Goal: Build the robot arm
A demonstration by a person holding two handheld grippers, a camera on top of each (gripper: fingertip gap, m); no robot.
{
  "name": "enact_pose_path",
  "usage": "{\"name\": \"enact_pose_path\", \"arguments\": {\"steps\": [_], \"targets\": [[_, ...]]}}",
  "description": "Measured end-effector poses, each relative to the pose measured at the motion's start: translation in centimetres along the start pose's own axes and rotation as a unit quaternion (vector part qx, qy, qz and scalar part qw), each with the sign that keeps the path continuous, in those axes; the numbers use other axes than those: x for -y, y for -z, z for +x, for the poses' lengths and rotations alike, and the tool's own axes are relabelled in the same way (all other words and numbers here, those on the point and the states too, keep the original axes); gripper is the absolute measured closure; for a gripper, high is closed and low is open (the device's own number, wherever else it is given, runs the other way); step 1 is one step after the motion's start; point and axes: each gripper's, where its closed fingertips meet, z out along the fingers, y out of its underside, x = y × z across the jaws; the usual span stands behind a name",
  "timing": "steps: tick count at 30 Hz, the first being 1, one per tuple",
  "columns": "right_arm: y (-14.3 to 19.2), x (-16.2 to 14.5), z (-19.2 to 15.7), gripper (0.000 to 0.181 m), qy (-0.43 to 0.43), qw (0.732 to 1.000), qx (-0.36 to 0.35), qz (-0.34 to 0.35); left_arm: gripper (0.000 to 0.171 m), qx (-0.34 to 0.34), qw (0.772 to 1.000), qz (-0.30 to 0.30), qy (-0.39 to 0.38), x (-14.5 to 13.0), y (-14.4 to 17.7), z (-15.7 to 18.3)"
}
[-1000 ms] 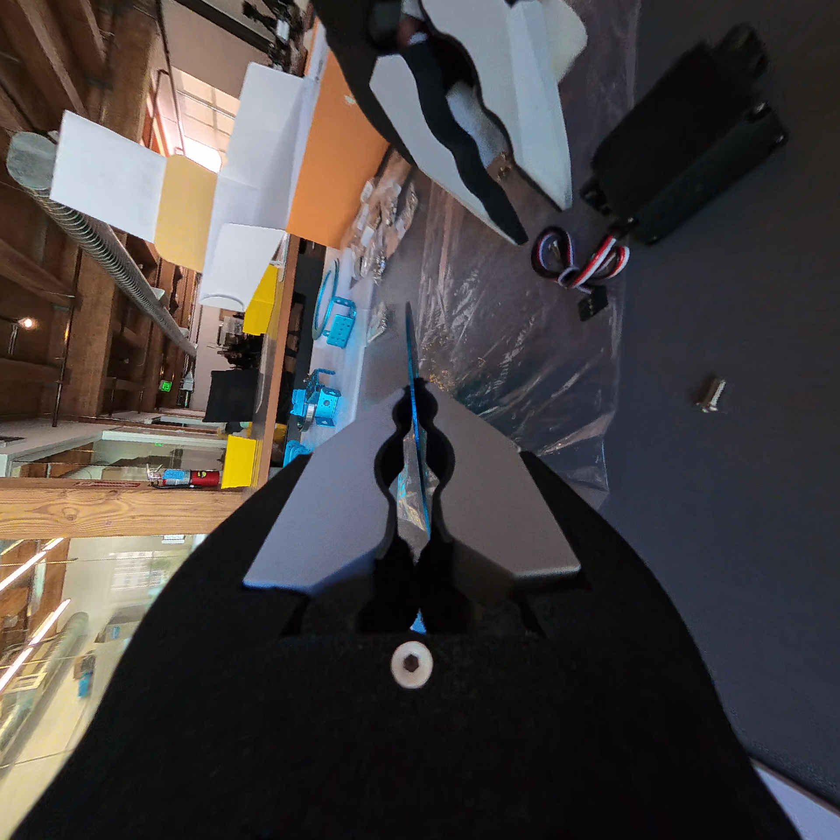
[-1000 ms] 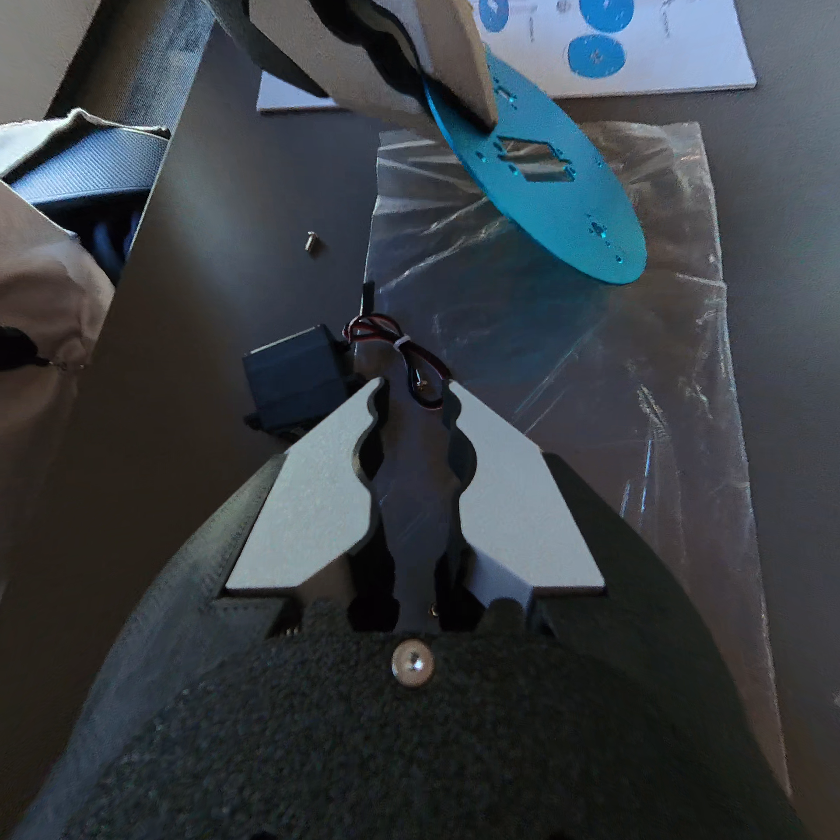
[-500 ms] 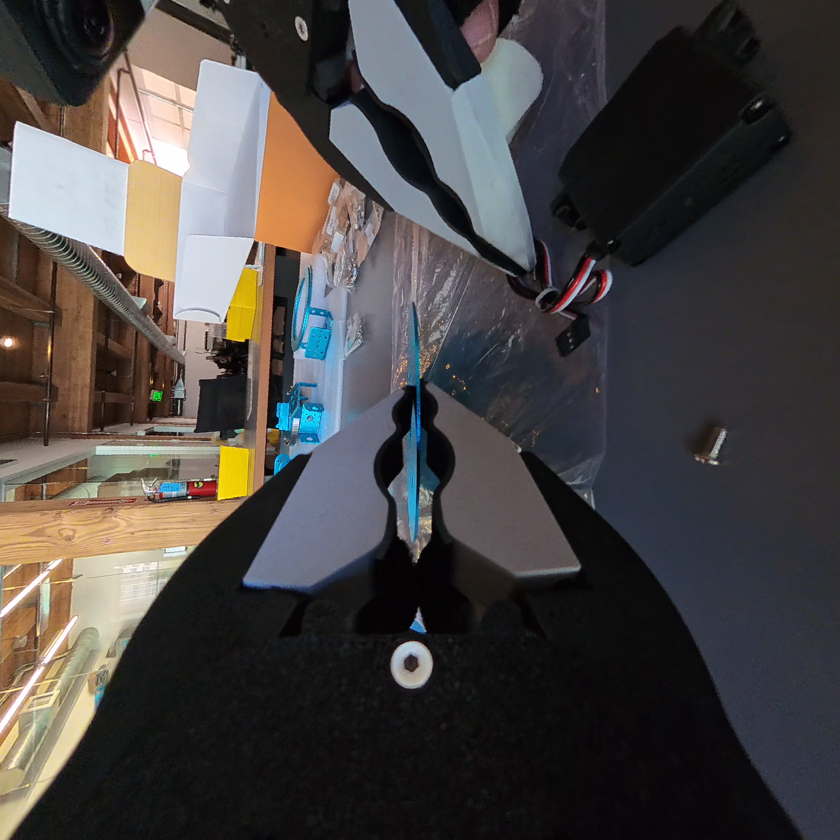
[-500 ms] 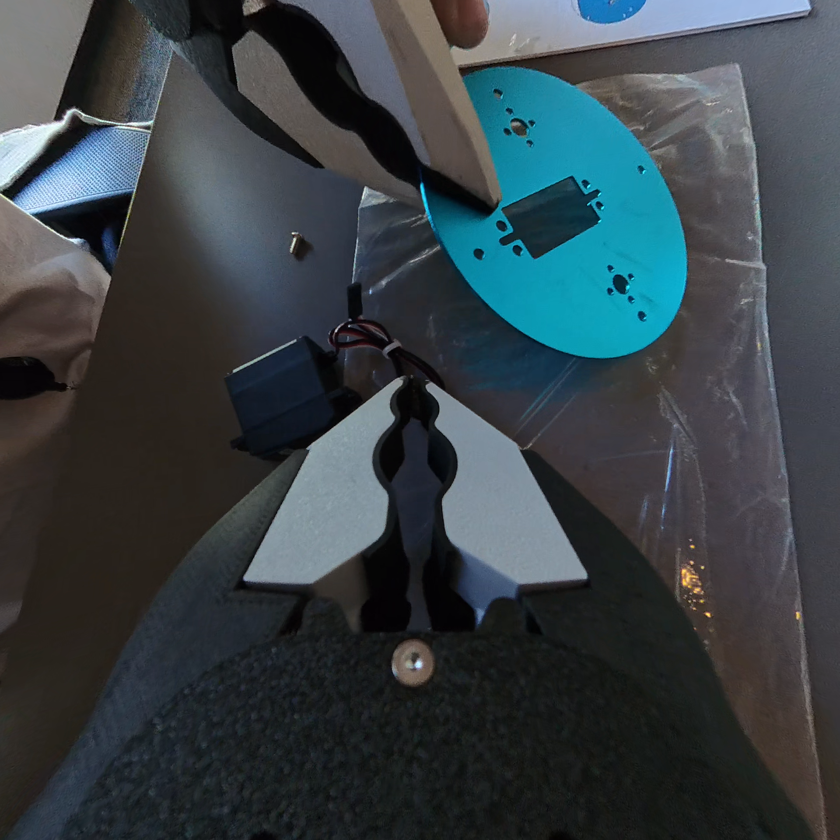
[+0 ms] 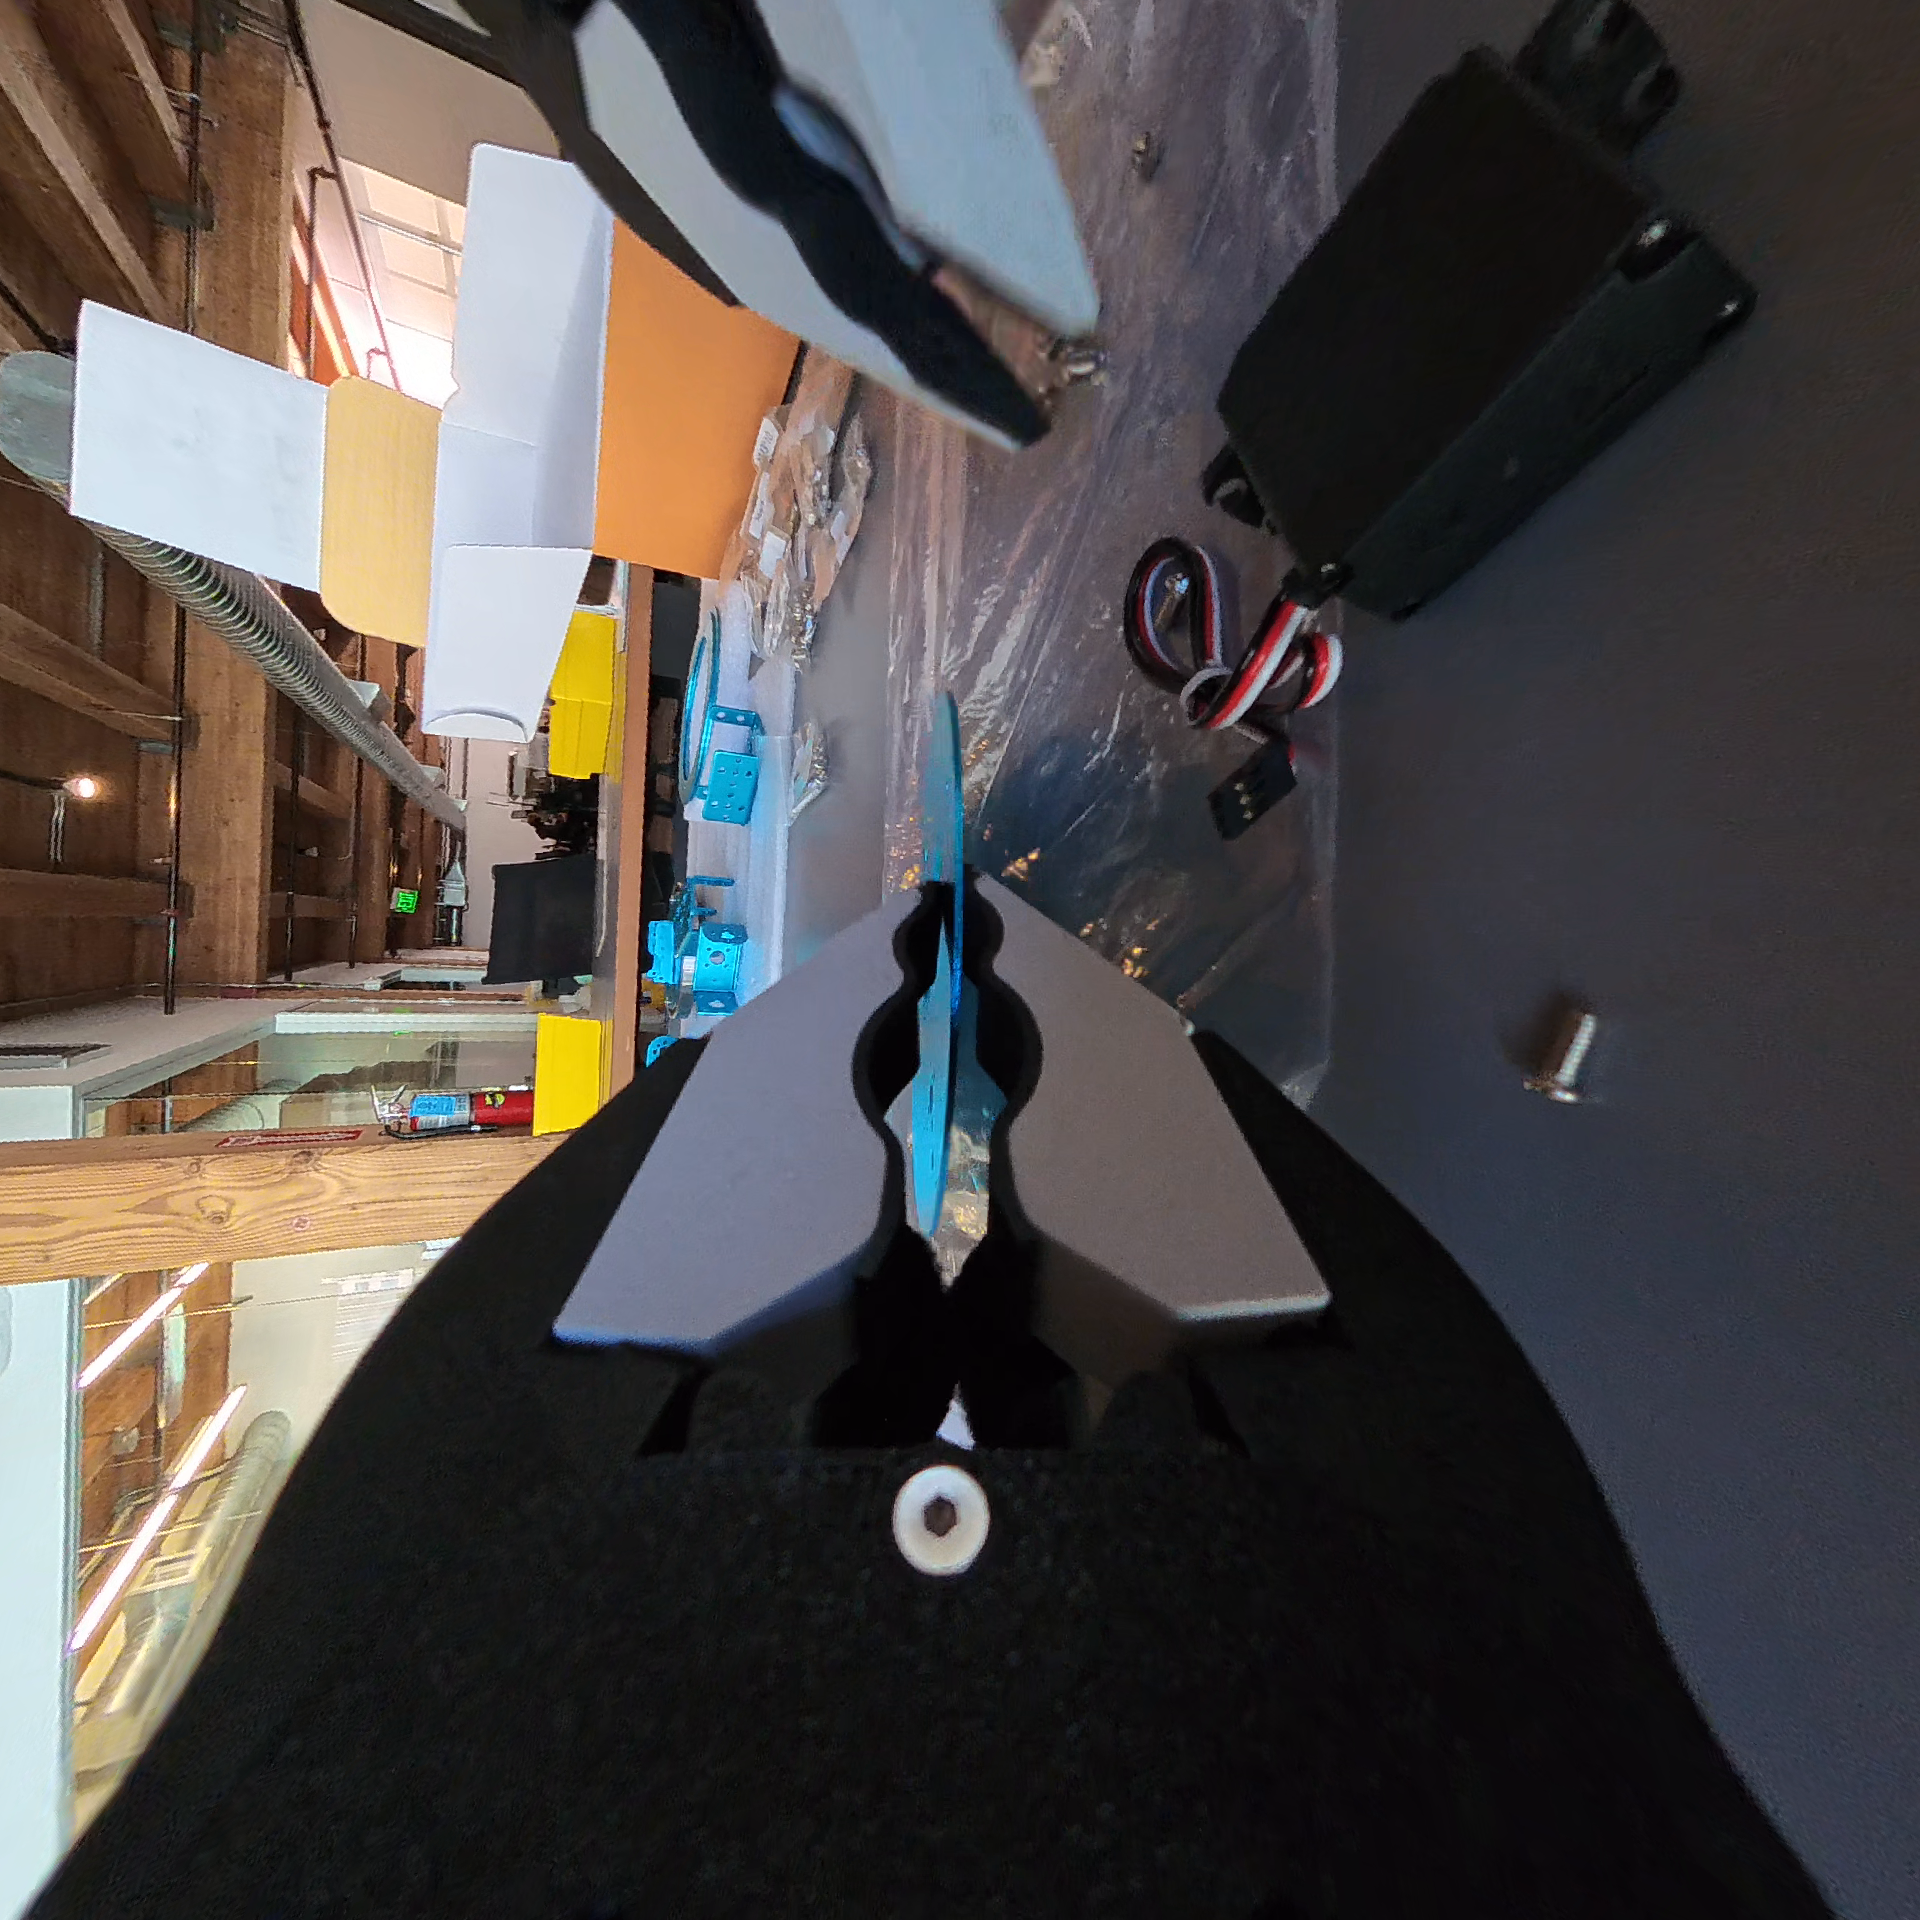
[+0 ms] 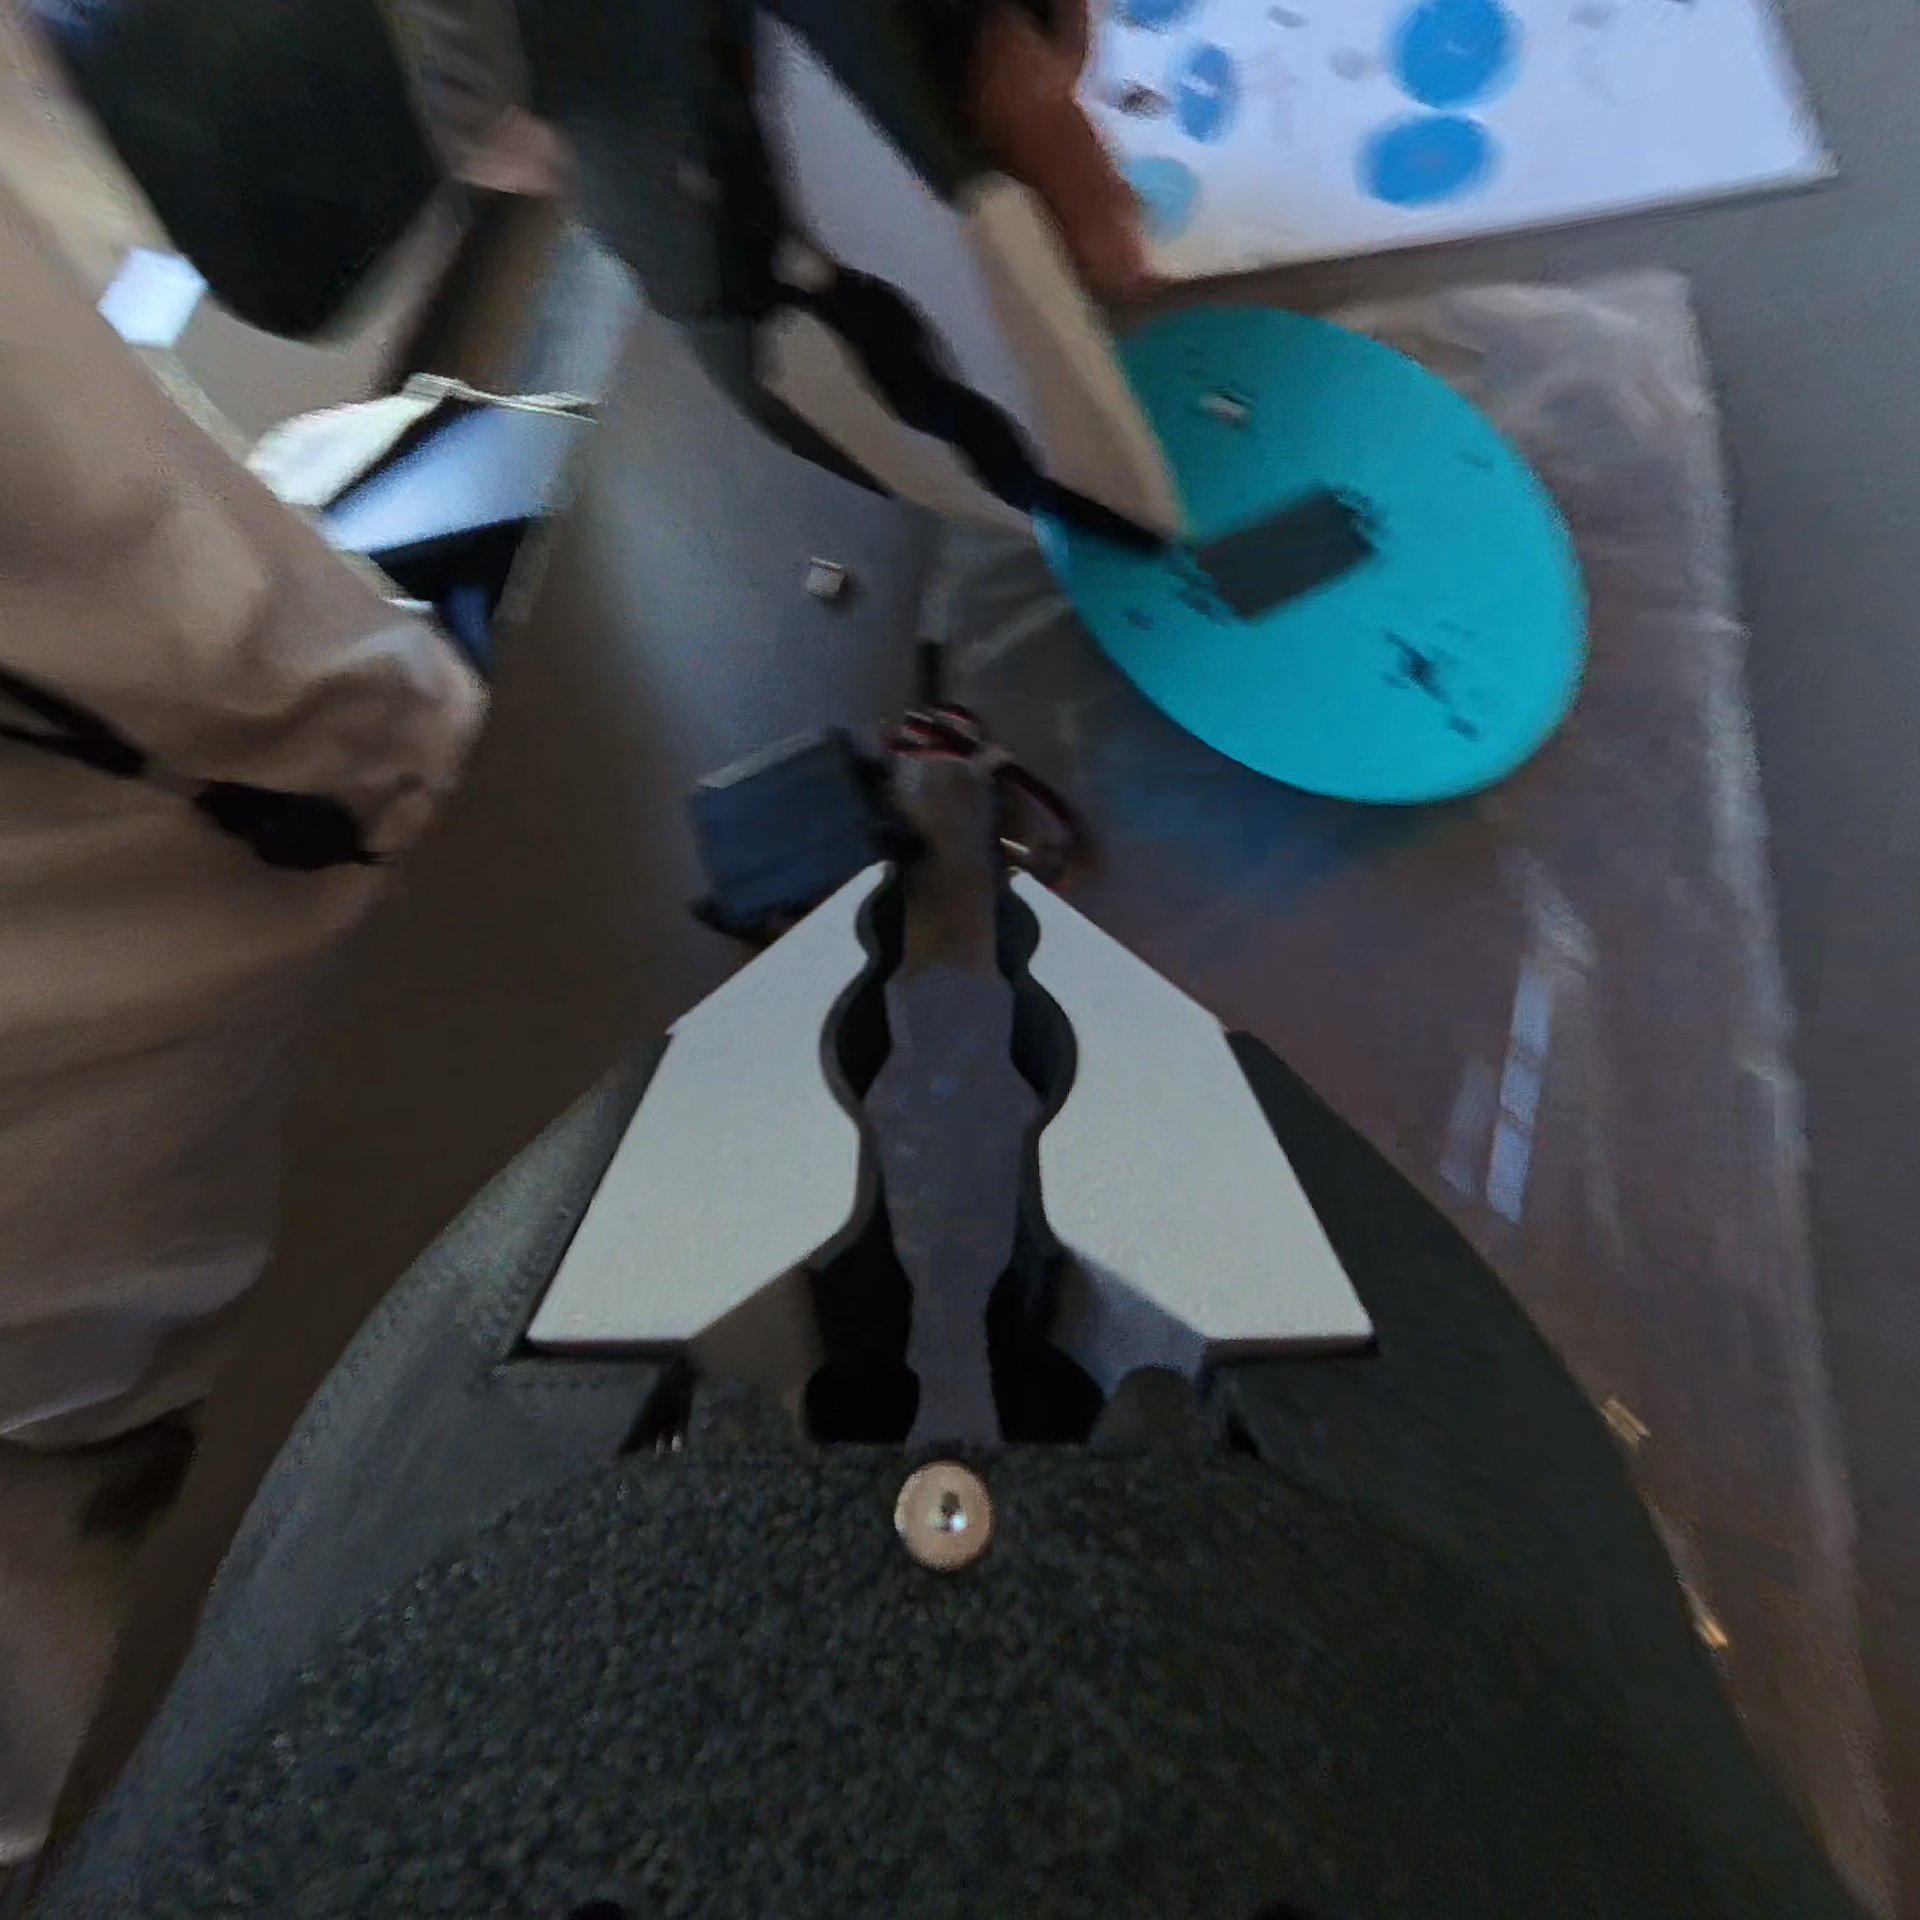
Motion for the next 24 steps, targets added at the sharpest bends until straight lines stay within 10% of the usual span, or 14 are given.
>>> {"name": "enact_pose_path", "arguments": {"steps": [8,24], "targets": [[-2.4,-1.2,-2.8,0.126,0.095,0.992,-0.006,-0.082,0.157,-0.097,0.991,-0.025,0.09,0.0,0.0,2.5],[-3.1,-1.5,-3.2,0.132,0.046,0.993,0.006,-0.11,0.138,-0.178,0.911,0.058,0.368,2.2,4.1,0.0]]}}
